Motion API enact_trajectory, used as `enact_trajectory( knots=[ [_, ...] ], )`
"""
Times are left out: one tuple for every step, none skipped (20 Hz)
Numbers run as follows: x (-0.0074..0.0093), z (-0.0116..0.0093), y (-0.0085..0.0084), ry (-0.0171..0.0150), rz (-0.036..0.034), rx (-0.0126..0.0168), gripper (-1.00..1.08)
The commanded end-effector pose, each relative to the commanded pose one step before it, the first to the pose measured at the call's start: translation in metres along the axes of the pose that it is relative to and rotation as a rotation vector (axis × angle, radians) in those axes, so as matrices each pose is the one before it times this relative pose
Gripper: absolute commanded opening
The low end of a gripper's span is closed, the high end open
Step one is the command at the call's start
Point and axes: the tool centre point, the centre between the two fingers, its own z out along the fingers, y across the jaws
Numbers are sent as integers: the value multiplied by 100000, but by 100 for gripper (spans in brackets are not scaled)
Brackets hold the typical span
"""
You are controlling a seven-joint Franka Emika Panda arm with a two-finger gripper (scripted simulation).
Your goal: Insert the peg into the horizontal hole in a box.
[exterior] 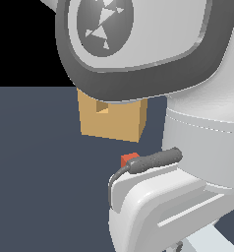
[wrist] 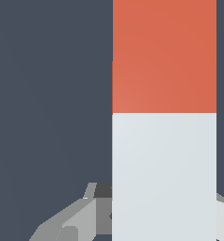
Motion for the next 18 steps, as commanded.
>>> enact_trajectory(
  knots=[
    [219,-258,-186,-98,846,-185,-100],
    [126,-65,-141,-1,468,-1,-100],
    [138,-73,-160,-1,530,-1,-100],
    [154,-81,-178,-1,590,-1,-100],
    [172,-90,-194,-1,648,-1,-100],
    [186,-99,-215,-1,718,-1,-100],
    [206,-108,-234,-1,783,-1,-100],
    [223,-118,-256,-1,856,-1,-100],
    [243,-128,-277,-1,929,-2,-100],
    [264,-139,-300,-1,1008,-2,-100],
    [285,-150,-324,-1,1091,-2,-100],
    [305,-161,-347,0,1169,-2,-100],
    [315,-166,-357,0,1206,-3,-100],
    [322,-170,-366,0,1237,-3,-100],
    [331,-174,-373,0,1264,-3,-100],
    [337,-178,-382,0,1296,-3,-100],
    [345,-182,-391,1,1326,-3,-100],
    [354,-186,-399,1,1356,-3,-100]
  ],
)
